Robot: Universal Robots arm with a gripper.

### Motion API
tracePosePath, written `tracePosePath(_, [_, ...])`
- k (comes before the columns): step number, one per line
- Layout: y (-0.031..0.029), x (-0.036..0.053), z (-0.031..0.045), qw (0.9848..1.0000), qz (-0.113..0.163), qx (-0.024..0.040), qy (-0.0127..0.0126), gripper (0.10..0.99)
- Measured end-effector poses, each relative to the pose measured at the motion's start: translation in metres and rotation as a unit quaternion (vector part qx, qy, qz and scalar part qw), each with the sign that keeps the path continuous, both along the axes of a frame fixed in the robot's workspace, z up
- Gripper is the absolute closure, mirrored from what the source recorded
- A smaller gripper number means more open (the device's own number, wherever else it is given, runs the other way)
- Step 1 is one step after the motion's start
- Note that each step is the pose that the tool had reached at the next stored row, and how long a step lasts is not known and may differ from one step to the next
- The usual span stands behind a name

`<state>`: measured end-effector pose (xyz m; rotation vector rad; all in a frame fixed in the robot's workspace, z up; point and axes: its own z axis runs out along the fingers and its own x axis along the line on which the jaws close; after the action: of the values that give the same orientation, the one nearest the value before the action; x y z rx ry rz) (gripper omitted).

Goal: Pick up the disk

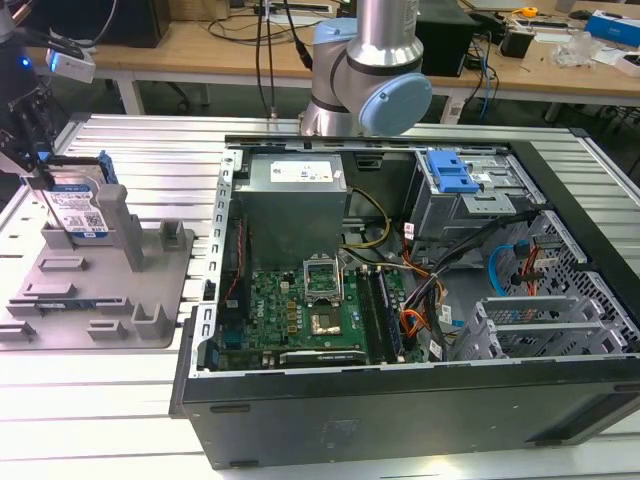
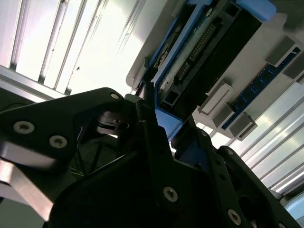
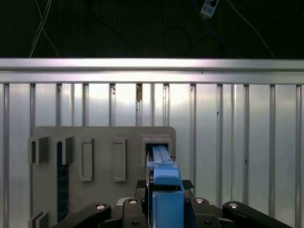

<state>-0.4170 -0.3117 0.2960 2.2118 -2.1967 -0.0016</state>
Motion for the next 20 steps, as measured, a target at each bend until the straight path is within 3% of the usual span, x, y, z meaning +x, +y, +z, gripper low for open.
tracePosePath(4, [0.0000, 0.0000, 0.0003, 1.0000, 0.000, 0.0000, 0.0001, 0.718])
tracePosePath(7, [0.0000, 0.0000, 0.0095, 1.0000, 0.000, 0.0001, 0.0001, 0.718])
tracePosePath(9, [0.0000, 0.0000, 0.0199, 1.0000, 0.000, 0.0000, 0.0002, 0.718])
tracePosePath(10, [0.0000, 0.0000, 0.0306, 1.0000, 0.000, 0.0000, 0.0002, 0.718])
tracePosePath(12, [-0.0001, 0.0000, 0.0417, 1.0000, 0.000, 0.0001, 0.0002, 0.718])
tracePosePath(16, [-0.0004, 0.0000, 0.0747, 1.0000, 0.000, 0.0000, 0.0002, 0.718])
tracePosePath(20, [-0.0005, 0.0000, 0.0953, 1.0000, 0.000, 0.0000, 0.0002, 0.718])
